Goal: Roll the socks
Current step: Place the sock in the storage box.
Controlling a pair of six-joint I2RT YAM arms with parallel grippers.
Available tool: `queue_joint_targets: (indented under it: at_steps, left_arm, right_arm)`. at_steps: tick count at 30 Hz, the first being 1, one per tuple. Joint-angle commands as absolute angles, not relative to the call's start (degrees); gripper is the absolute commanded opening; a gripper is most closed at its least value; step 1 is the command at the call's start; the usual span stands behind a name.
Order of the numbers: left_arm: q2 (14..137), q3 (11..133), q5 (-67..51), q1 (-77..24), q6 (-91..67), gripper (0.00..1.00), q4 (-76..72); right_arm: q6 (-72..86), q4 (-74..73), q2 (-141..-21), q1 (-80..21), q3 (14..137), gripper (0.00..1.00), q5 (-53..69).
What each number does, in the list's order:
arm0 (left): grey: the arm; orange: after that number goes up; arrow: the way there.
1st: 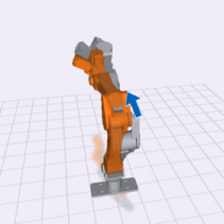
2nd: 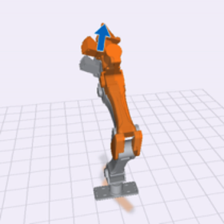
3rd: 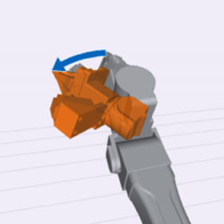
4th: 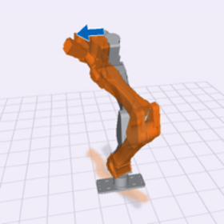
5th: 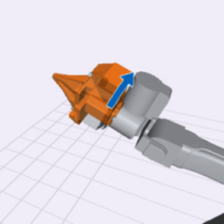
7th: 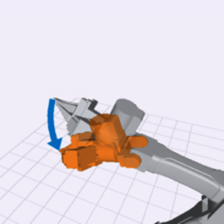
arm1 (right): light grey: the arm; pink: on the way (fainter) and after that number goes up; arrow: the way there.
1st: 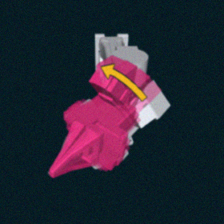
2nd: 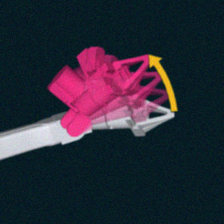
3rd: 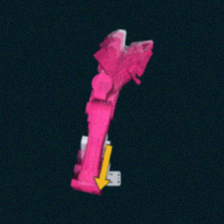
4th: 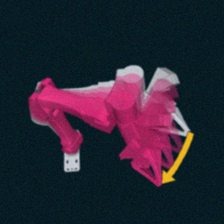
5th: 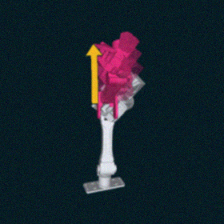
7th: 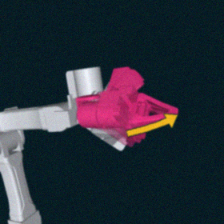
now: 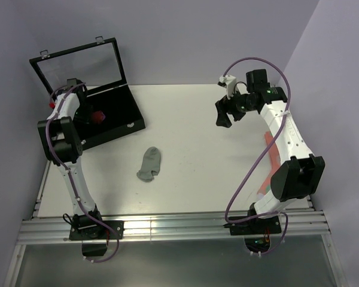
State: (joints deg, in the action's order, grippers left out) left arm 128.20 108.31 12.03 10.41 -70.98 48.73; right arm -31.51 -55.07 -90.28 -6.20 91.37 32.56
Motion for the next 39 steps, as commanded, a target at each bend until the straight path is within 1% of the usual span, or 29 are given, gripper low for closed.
queue_joint_targets:
  at_steps: [1, 8, 12, 16, 21, 23, 25, 27, 28, 31, 32, 34, 39]
  left_arm:
    - [130.1, 104.7, 15.2, 7.7, -71.4, 0.00, 58.6]
    - [130.8, 101.7, 13.3, 1.9, -75.0, 0.00, 57.8]
    - [132.2, 102.4, 13.1, -2.0, -75.9, 0.00, 58.7]
    - [132.6, 101.3, 12.1, -3.3, -75.8, 0.00, 57.7]
    - [130.3, 100.4, 11.3, -2.3, -74.2, 0.00, 55.6]
    - [129.2, 99.8, 10.6, -1.7, -73.9, 0.08, 54.9]
    - [128.8, 100.4, 10.5, -1.0, -73.0, 0.14, 54.9]
    - [128.4, 101.2, 10.5, -0.7, -72.2, 0.24, 55.2]
    - [128.3, 101.8, 10.5, -0.6, -71.7, 0.30, 55.2]
    - [128.0, 103.0, 10.5, -0.3, -71.1, 0.38, 55.5]
    - [127.8, 103.1, 10.0, -0.2, -70.9, 0.44, 55.3]
    - [128.0, 104.0, 9.8, -0.2, -70.4, 0.48, 55.4]
    - [127.3, 104.4, 9.2, -0.2, -70.0, 0.53, 55.5]
  right_arm:
    - [-32.2, -55.5, -90.3, -7.2, 93.2, 0.88, 34.2]
    - [-32.5, -55.7, -89.6, -7.2, 91.9, 0.88, 34.5]
    - [-33.3, -55.5, -88.9, -7.2, 90.7, 0.88, 34.5]
    - [-33.9, -55.4, -88.2, -7.2, 89.6, 0.88, 34.0]
    - [-34.4, -55.5, -88.1, -7.2, 89.2, 0.88, 34.0]
    - [-34.3, -55.5, -88.2, -7.2, 89.4, 0.88, 34.1]
    - [-34.0, -55.7, -88.4, -7.2, 89.6, 0.88, 34.5]
    - [-33.8, -55.6, -88.6, -7.2, 90.0, 0.88, 34.5]
    - [-33.8, -55.8, -88.8, -7.2, 90.2, 0.88, 34.5]
    - [-33.8, -56.0, -88.9, -7.2, 90.6, 0.88, 34.4]
    - [-33.9, -56.0, -88.9, -7.2, 90.7, 0.88, 34.2]
    - [-33.8, -56.0, -88.9, -7.2, 90.6, 0.88, 34.1]
    - [-34.0, -56.2, -89.1, -7.3, 90.7, 0.88, 33.9]
